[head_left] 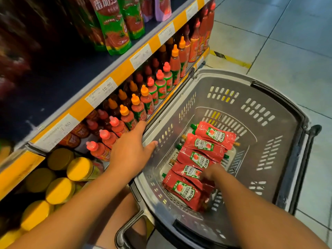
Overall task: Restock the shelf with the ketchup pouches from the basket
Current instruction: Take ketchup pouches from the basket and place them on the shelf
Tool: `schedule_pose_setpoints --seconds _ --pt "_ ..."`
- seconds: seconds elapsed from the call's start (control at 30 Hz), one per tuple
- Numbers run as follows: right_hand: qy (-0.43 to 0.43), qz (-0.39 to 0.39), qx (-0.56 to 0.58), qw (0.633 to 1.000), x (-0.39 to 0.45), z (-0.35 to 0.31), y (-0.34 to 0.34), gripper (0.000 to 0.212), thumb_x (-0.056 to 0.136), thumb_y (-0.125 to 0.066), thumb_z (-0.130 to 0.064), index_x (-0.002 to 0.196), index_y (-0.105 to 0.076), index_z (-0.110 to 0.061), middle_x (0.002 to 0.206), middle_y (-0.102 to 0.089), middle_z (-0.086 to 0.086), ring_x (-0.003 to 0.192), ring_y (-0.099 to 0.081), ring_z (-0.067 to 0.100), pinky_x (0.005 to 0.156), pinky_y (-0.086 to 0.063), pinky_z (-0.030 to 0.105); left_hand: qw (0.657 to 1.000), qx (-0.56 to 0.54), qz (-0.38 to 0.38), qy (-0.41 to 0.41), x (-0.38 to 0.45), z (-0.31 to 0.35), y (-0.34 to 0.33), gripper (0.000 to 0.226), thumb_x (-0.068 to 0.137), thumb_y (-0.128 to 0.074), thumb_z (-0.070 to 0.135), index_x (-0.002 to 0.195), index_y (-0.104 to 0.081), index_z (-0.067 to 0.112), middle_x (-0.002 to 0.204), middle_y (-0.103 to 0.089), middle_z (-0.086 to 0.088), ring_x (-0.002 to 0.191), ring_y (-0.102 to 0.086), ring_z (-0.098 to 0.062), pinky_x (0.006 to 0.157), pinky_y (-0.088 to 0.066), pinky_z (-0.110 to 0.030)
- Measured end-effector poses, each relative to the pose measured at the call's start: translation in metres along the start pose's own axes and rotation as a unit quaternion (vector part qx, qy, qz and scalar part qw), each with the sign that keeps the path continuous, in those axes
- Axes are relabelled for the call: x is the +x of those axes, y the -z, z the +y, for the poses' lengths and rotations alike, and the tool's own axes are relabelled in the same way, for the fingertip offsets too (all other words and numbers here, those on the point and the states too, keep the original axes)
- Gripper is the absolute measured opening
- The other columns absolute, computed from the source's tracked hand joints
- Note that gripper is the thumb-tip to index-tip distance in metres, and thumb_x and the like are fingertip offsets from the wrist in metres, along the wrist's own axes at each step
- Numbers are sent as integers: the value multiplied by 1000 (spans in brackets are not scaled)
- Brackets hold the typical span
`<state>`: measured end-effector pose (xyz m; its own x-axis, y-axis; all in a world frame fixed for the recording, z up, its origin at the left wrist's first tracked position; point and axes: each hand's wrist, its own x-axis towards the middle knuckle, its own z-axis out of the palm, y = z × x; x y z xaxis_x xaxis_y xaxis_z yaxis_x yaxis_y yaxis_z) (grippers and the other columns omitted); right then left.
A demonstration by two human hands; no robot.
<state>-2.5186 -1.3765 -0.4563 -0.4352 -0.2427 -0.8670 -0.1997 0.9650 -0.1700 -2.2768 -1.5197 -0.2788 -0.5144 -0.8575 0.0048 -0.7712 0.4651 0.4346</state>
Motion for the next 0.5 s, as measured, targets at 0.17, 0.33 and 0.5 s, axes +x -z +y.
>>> schedule_pose_setpoints --seconds 0.17,0.33,0.5 --pt "-33 -116 -7 993 -5 -5 0 29 96 -73 -16 118 -63 0 119 -66 14 106 -61 31 96 -54 43 1000 -7 -1 -2 0 1 0 44 92 -70 49 123 -45 30 85 -70 -3 74 -64 -32 60 -56 -47" --pt "-52 -176 8 983 -30 -11 4 27 98 -73 -28 89 -58 -6 82 -59 8 67 -52 20 55 -40 28 1000 -7 -2 -1 0 1 0 45 92 -70 50 124 -45 31 87 -70 -1 77 -65 -32 61 -56 -47" --pt "5 -180 -18 983 -69 -28 22 44 99 -67 -47 84 -65 -6 48 -49 0 32 -36 8 40 -35 20 1000 1 -6 -4 0 1 1 42 92 -69 50 120 -45 29 87 -70 -2 75 -66 -33 60 -56 -47"
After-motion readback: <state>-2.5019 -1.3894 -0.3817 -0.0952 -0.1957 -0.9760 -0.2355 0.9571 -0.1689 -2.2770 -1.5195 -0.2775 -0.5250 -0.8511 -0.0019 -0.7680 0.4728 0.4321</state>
